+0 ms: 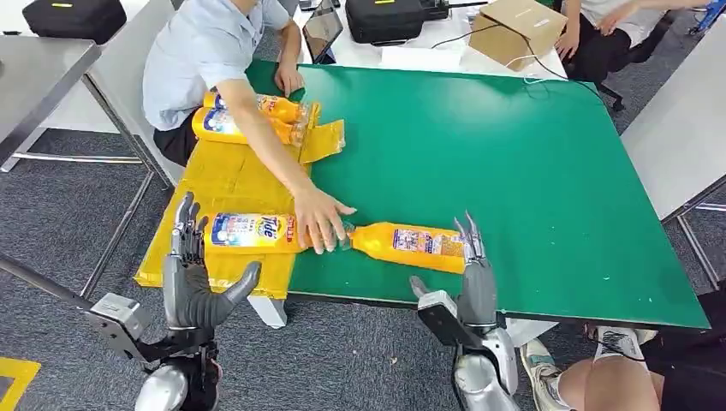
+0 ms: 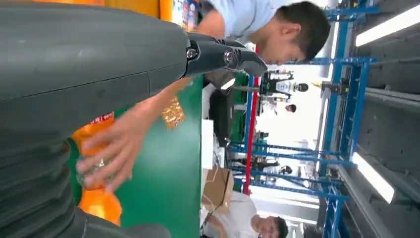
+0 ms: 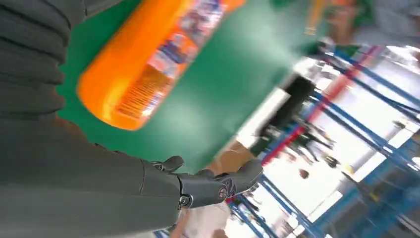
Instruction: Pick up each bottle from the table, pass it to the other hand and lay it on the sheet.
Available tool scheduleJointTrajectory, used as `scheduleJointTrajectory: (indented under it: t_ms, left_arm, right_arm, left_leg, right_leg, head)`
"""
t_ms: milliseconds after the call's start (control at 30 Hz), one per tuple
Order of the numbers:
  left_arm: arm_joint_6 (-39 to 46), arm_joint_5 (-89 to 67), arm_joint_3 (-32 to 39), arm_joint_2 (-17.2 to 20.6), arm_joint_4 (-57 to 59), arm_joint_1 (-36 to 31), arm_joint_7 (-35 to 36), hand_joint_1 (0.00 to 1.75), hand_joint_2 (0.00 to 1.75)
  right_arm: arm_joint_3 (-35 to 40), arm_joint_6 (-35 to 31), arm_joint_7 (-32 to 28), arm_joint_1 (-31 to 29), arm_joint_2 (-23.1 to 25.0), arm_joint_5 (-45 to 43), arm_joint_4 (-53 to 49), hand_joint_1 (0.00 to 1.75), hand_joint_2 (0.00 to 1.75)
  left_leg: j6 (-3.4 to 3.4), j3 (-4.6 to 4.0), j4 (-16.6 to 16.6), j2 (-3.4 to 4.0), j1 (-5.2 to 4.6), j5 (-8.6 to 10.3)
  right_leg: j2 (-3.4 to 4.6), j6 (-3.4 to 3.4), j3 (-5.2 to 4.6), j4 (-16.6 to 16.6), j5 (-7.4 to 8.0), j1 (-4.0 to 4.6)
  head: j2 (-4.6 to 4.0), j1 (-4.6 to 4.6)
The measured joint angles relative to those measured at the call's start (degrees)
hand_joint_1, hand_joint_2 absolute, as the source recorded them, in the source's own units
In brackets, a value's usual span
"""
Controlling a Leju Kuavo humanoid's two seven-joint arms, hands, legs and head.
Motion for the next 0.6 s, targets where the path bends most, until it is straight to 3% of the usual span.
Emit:
scheduleJointTrajectory:
  t_ms: [600]
  left_arm:
    - [-1.90, 0.81, -0.66, 0.00, 1.36, -1.31, 1.27, 0.00, 1.75]
  right_arm:
    - [-2.40, -4.46, 6.84, -12.39, -3.67, 12.37, 22.05, 0.00, 1.75]
  left_leg:
    - [0.00, 0.00, 0.01, 0.01, 0.00, 0.01]
  right_leg:
    - [0.00, 0.01, -0.02, 0.00, 0.01, 0.00]
  head:
    - [0.00, 0.00]
